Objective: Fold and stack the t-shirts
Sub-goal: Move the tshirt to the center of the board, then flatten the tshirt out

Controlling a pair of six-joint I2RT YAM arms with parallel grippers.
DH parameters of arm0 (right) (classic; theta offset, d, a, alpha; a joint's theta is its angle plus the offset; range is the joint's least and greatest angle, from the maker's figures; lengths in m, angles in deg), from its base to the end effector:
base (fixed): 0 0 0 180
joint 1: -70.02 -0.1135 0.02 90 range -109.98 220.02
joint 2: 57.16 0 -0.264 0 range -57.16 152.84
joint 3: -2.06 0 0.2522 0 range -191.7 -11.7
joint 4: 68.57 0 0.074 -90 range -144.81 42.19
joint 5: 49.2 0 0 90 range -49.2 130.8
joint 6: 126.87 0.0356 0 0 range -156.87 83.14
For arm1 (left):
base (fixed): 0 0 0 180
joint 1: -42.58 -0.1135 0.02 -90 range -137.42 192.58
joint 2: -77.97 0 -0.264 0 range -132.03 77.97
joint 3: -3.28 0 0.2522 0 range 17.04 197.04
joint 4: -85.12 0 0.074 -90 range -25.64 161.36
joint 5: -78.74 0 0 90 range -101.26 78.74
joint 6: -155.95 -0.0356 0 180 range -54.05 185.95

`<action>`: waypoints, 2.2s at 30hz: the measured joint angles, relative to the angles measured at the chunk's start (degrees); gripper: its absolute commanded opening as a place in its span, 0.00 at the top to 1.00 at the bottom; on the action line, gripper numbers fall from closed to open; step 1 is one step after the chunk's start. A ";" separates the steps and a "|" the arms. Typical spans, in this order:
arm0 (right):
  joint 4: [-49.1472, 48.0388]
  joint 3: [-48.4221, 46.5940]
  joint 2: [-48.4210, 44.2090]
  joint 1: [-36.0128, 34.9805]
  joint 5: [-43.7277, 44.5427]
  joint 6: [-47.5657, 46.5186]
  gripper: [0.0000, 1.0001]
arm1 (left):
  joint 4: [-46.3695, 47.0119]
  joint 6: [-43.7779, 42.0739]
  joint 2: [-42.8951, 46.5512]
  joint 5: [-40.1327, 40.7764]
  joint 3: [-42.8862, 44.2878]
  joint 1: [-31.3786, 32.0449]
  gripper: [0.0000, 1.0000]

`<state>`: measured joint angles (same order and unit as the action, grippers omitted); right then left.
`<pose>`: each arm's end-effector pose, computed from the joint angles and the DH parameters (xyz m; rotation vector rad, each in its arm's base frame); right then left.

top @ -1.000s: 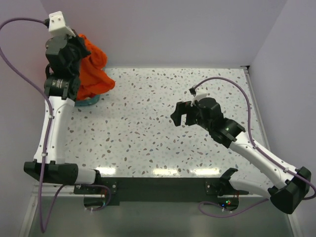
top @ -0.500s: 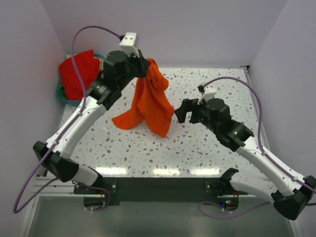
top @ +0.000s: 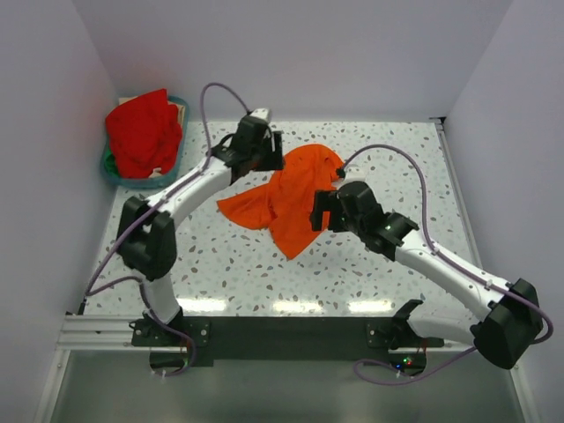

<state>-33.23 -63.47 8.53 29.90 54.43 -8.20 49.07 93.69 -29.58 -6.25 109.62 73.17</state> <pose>0.1981 0.1559 0.2903 -0.0846 2.2003 0.4227 0.3794 -0.2207 0.2936 0.0072 2.2580 -0.4591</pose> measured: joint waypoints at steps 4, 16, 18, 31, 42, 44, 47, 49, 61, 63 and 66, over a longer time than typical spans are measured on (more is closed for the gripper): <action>-2.23 5.14 3.85 -0.07 -2.29 2.49 0.12 | 4.15 5.84 17.88 0.44 -23.69 -7.02 0.37; -10.80 4.98 21.27 -1.18 -2.14 5.46 0.16 | 10.62 10.84 18.05 2.89 -39.06 -11.65 0.37; -11.61 4.02 23.82 -2.16 -1.20 5.70 0.16 | 11.32 10.86 15.45 2.86 -39.06 -11.69 0.37; -9.27 -7.28 37.40 -11.34 11.26 4.33 0.32 | 13.22 11.93 8.55 4.94 -38.49 -11.69 0.54; -5.09 -4.42 33.66 -10.47 14.12 3.19 1.00 | 12.24 11.91 7.02 7.45 -36.54 -11.69 1.00; -2.67 -1.88 29.00 -8.79 13.86 3.10 1.00 | 11.45 11.76 7.06 8.17 -35.95 -11.74 1.00; 0.15 0.50 21.07 -4.68 13.27 2.80 1.00 | 10.03 11.54 7.98 8.87 -35.43 -12.22 1.00; 1.68 1.14 15.37 -1.29 12.79 2.38 1.00 | 8.81 11.39 9.51 9.31 -35.01 -13.09 1.00; 8.07 1.22 3.80 9.66 9.81 -2.16 1.00 | 2.23 5.53 7.69 9.46 -17.49 -23.41 1.00; 8.09 1.22 3.80 9.66 8.76 -2.43 1.00 | 1.53 4.83 5.62 8.70 -14.12 -23.78 1.00; 8.41 1.09 3.80 9.79 7.82 -3.08 1.00 | 0.70 3.85 5.14 7.45 -12.96 -23.80 1.00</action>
<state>-24.81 -62.37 12.34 39.69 62.25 -11.28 49.77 97.54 -24.44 1.21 96.66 49.37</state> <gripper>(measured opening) 0.019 0.020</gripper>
